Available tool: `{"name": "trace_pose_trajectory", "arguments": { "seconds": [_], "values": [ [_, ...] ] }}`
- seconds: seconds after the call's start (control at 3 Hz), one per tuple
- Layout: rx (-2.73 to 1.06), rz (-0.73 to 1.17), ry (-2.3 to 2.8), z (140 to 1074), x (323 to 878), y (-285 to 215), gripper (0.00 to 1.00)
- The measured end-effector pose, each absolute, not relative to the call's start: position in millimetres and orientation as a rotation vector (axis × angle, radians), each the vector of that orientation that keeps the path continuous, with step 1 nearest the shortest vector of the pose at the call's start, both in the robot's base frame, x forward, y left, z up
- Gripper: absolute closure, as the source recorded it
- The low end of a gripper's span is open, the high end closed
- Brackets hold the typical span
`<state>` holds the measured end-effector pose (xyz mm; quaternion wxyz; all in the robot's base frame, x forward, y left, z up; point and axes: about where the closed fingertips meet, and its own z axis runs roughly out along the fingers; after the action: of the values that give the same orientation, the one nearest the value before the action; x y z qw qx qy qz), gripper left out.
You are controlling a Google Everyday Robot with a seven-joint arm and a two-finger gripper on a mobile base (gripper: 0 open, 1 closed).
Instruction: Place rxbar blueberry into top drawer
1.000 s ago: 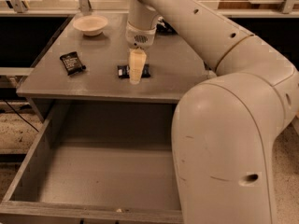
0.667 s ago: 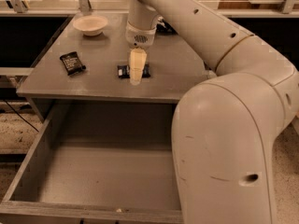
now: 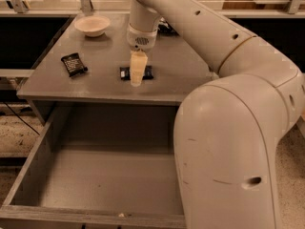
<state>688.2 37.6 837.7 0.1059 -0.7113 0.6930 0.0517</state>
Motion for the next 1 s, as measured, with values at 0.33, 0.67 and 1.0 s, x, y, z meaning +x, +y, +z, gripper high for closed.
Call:
{"name": "trace_pose_trajectory", "arguments": {
  "seconds": [0.33,0.67,1.0],
  "values": [
    [-2.095,0.152,2.042,837.7,688.3,37.6,0.07],
    [-2.096,0.153,2.041,837.5,688.3,37.8,0.07],
    [-2.102,0.177,2.036,828.3,691.5,44.3,0.09]
  ]
}}
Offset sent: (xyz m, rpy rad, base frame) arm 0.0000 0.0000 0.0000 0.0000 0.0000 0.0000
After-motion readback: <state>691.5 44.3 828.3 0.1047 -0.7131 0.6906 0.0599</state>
